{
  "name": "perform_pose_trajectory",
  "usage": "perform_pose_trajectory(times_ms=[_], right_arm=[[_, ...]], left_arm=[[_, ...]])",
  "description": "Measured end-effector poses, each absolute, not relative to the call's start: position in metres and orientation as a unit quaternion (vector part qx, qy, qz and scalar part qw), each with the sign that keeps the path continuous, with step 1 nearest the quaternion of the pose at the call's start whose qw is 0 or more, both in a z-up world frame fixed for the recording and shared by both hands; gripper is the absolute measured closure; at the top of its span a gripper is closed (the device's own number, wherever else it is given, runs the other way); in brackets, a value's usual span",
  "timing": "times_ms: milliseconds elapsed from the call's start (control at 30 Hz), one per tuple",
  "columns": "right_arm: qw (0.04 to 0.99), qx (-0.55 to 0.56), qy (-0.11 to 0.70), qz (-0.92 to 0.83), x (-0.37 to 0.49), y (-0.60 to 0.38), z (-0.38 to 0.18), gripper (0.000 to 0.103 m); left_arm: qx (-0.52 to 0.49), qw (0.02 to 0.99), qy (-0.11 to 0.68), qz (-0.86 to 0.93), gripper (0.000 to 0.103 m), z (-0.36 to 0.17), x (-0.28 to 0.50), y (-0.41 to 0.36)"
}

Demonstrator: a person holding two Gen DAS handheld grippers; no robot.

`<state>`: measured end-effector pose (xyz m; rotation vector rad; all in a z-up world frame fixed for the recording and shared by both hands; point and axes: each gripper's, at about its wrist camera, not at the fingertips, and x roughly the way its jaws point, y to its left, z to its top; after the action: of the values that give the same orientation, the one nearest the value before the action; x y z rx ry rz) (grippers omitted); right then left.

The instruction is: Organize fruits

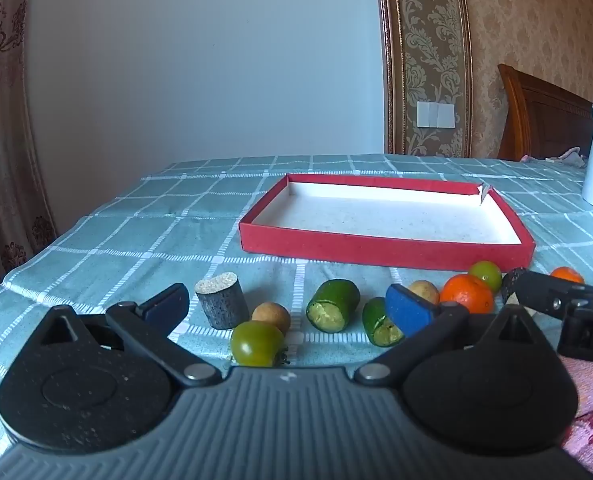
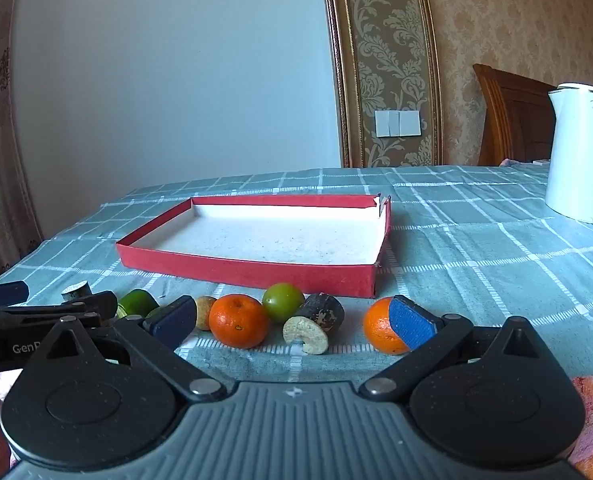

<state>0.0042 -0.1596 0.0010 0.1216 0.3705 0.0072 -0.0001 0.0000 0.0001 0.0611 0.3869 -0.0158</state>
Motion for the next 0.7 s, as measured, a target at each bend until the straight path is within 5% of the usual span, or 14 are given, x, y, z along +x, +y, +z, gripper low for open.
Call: perform_pose_trajectory(times_ms=[700], right_arm=[[0.984,0.056,0.169,-0.011,0.003,-0.160,-0.009,0.000]], left_arm=[[0.026,0.982,0.184,-0.016,0.000,-0.006,0.001,0.002]])
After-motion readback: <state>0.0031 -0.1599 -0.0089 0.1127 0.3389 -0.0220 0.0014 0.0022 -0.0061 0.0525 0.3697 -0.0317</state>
